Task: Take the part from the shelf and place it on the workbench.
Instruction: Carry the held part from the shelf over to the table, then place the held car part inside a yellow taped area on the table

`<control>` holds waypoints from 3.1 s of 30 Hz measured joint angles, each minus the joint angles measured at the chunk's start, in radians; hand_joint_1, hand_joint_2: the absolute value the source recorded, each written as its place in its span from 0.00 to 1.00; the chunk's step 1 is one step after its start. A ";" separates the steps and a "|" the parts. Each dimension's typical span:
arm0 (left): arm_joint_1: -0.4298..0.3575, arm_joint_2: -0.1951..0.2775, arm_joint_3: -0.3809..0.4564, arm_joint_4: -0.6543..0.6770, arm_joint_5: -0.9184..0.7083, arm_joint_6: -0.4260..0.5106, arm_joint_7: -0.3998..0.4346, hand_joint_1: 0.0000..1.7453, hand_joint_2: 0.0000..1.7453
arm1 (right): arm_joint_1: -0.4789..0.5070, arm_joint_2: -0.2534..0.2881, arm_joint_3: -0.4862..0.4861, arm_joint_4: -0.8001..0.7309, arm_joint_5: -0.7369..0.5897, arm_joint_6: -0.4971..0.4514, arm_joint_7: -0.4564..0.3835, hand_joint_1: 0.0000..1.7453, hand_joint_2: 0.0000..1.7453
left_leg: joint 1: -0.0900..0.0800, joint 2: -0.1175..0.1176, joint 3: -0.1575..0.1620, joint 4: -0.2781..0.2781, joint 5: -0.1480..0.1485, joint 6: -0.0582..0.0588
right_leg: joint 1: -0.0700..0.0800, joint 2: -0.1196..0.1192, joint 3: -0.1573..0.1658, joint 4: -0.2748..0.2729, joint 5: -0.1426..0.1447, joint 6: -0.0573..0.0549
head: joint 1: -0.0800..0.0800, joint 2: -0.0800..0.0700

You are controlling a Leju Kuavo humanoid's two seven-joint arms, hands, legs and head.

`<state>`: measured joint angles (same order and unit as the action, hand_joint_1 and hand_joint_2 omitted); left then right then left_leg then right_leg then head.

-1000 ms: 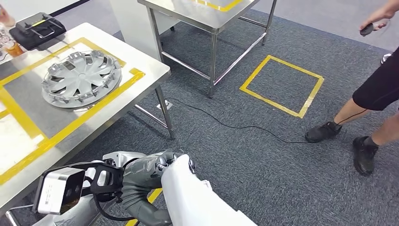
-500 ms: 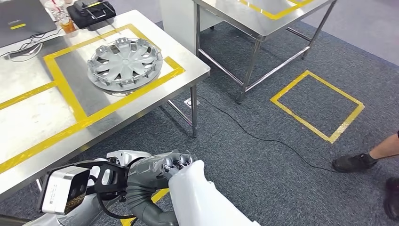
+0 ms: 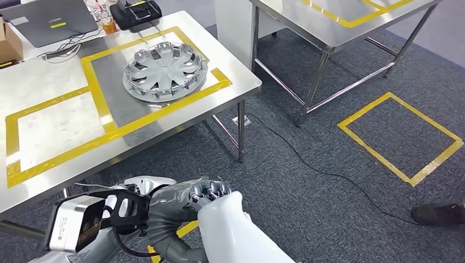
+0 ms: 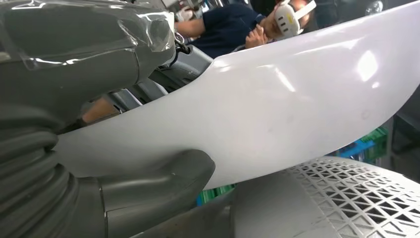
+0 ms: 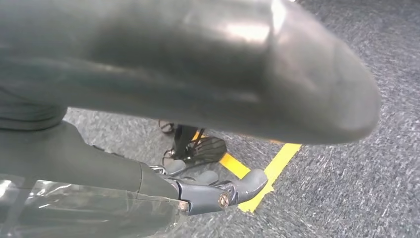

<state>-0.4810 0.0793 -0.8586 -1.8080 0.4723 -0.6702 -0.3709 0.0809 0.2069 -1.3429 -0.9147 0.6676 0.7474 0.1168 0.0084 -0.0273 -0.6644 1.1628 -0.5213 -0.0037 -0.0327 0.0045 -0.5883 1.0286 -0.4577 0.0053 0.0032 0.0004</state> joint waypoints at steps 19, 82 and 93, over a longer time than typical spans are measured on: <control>0.039 0.021 0.044 0.000 0.008 -0.006 0.051 1.00 1.00 | -0.030 0.029 -0.124 -0.043 0.192 0.082 -0.060 0.00 0.00 | -0.012 -0.025 0.083 -0.179 0.103 0.057 | 0.009 -0.015 -0.105 0.258 -0.117 0.021 | 0.006 0.000; 0.069 0.005 0.101 -0.035 0.002 0.003 0.093 1.00 1.00 | -0.083 0.018 -0.207 -0.016 0.304 0.044 -0.131 0.00 0.00 | -0.011 0.020 0.113 -0.190 0.081 0.054 | -0.008 -0.006 -0.103 0.139 -0.024 0.064 | 0.008 0.000; 0.072 0.005 0.104 -0.035 -0.001 0.001 0.090 1.00 1.00 | -0.084 0.025 -0.207 -0.018 0.300 0.045 -0.133 0.00 0.00 | 0.003 0.024 -0.013 0.089 -0.063 0.001 | -0.008 0.003 -0.013 0.008 0.000 0.004 | 0.006 0.000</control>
<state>-0.4093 0.0845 -0.7545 -1.8430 0.4709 -0.6695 -0.2808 -0.0028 0.2320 -1.5498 -0.9331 0.9678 0.7919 -0.0160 0.0116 -0.0038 -0.6779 1.2521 -0.5848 -0.0028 -0.0404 0.0073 -0.6010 1.0365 -0.4580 0.0090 0.0096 0.0004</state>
